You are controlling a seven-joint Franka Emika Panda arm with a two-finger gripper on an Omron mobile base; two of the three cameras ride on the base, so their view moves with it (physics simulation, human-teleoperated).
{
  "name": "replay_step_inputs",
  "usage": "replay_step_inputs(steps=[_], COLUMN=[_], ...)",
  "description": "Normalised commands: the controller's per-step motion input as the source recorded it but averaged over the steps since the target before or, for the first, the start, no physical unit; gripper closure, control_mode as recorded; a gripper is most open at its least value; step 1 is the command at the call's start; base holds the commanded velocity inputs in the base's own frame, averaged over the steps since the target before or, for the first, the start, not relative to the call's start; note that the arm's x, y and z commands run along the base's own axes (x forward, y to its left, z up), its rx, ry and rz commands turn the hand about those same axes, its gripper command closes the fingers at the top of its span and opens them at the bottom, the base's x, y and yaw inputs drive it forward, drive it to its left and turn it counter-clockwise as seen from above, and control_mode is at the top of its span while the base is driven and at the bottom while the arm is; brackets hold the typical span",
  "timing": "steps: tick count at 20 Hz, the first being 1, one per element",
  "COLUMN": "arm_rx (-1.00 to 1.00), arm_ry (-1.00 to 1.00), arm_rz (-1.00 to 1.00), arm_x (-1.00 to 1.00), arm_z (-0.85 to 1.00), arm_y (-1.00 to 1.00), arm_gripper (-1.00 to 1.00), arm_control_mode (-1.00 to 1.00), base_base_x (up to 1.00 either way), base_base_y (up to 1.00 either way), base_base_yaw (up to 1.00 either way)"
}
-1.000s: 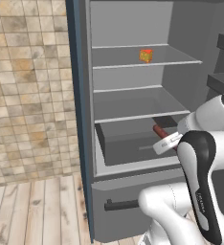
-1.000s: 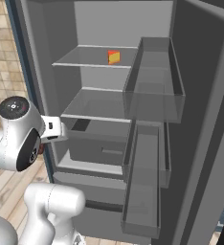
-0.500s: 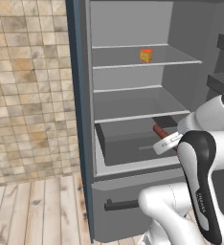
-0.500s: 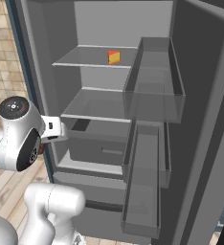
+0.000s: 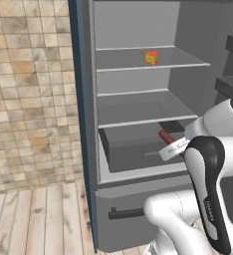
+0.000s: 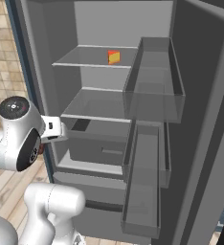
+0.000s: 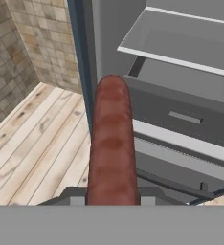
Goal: Retrieve the sausage and cheese from the fridge and place them on the cutting board on the counter.
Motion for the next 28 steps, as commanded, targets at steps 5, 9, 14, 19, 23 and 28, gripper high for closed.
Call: replay_step_inputs(steps=[5,9,14,19,23,28], arm_rx=[0.00,0.00,0.00,0.01,0.01,0.00], arm_ry=[0.00,0.00,0.00,0.00,0.00,0.00], arm_rz=[0.00,0.00,0.00,0.00,-0.02,-0.02], arm_x=[0.00,0.00,0.00,-0.80,-0.75,-0.25], arm_z=[0.00,0.00,0.00,0.00,0.00,0.00], arm_y=[0.00,0.00,0.00,-0.01,0.00,0.09], arm_gripper=[1.00,1.00,1.00,1.00,1.00,1.00], arm_control_mode=[-1.00,-1.00,-1.00,-1.00,-1.00,-1.00], base_base_x=[0.00,0.00,0.00,0.00,0.00,0.00], base_base_y=[0.00,0.00,0.00,0.00,0.00,0.00], base_base_yaw=[0.00,0.00,0.00,0.00,0.00,0.00])
